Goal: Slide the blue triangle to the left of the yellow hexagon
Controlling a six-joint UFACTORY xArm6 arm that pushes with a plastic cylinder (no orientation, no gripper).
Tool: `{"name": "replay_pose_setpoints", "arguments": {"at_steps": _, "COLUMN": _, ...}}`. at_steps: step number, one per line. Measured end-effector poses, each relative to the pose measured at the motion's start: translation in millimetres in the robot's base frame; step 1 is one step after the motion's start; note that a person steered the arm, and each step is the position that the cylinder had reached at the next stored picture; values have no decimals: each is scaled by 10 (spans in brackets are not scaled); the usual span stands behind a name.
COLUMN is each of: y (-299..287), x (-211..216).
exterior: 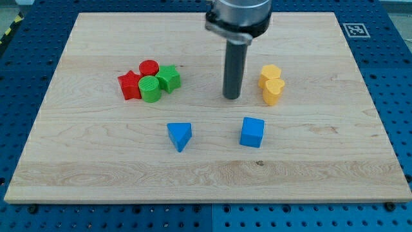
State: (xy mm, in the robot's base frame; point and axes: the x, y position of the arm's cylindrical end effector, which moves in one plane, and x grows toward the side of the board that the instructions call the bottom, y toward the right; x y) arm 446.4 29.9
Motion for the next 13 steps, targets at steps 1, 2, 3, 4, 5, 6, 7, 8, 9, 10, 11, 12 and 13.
{"name": "replay_pose_setpoints", "arguments": {"at_steps": 1, "y": -431, "x": 179}}
{"name": "replay_pose_setpoints", "arguments": {"at_steps": 2, "y": -963, "x": 197}}
{"name": "replay_pose_setpoints", "arguments": {"at_steps": 3, "y": -1409, "x": 407}}
{"name": "replay_pose_setpoints", "arguments": {"at_steps": 4, "y": -1550, "x": 856}}
{"name": "replay_pose_setpoints", "arguments": {"at_steps": 5, "y": -1391, "x": 922}}
{"name": "replay_pose_setpoints", "arguments": {"at_steps": 6, "y": -1040, "x": 922}}
{"name": "replay_pose_setpoints", "arguments": {"at_steps": 7, "y": -757, "x": 920}}
{"name": "replay_pose_setpoints", "arguments": {"at_steps": 8, "y": -516, "x": 884}}
{"name": "replay_pose_setpoints", "arguments": {"at_steps": 9, "y": -350, "x": 762}}
{"name": "replay_pose_setpoints", "arguments": {"at_steps": 10, "y": -240, "x": 629}}
{"name": "replay_pose_setpoints", "arguments": {"at_steps": 11, "y": -84, "x": 513}}
{"name": "replay_pose_setpoints", "arguments": {"at_steps": 12, "y": 148, "x": 387}}
{"name": "replay_pose_setpoints", "arguments": {"at_steps": 13, "y": 357, "x": 157}}
